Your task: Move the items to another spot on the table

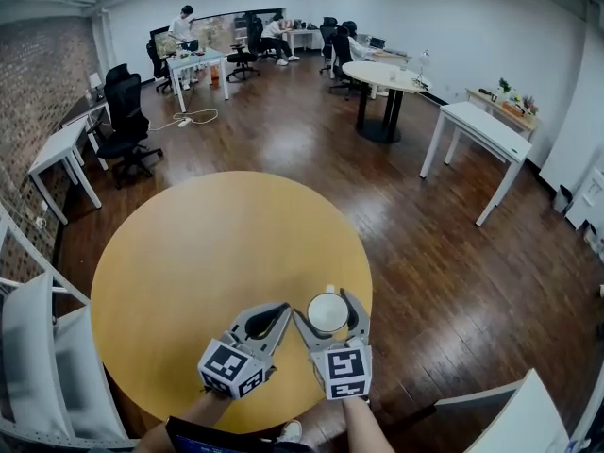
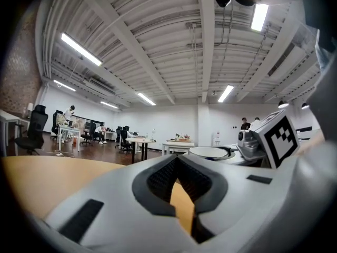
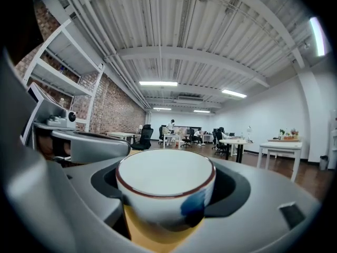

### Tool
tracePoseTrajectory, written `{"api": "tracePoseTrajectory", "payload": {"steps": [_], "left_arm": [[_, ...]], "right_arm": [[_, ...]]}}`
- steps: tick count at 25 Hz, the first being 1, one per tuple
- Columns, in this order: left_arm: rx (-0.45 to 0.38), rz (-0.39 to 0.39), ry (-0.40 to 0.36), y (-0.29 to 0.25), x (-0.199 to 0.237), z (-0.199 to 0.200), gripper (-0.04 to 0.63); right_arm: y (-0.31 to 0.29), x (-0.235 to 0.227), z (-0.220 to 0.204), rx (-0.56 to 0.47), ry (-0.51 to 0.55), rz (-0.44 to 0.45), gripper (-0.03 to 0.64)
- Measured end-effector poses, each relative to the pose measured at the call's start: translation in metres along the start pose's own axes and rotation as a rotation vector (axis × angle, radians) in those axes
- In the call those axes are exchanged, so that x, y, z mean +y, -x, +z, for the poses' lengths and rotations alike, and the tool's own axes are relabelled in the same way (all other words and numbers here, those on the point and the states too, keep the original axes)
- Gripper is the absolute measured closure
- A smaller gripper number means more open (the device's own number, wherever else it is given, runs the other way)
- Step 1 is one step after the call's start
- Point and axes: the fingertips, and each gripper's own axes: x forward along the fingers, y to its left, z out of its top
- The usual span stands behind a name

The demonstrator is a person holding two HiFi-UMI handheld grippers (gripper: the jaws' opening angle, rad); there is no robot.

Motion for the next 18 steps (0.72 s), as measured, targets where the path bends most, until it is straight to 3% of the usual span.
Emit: {"api": "tracePoseTrajectory", "payload": {"steps": [11,18], "left_arm": [[0.032,0.04,0.016,-0.037,0.024,-0.046,0.591],[0.09,0.014,0.037,-0.06,0.019,-0.076,0.591]], "right_arm": [[-0.04,-0.046,-0.093,0.088,-0.038,-0.013,0.199],[-0.049,-0.06,-0.127,0.112,-0.051,-0.007,0.199]]}}
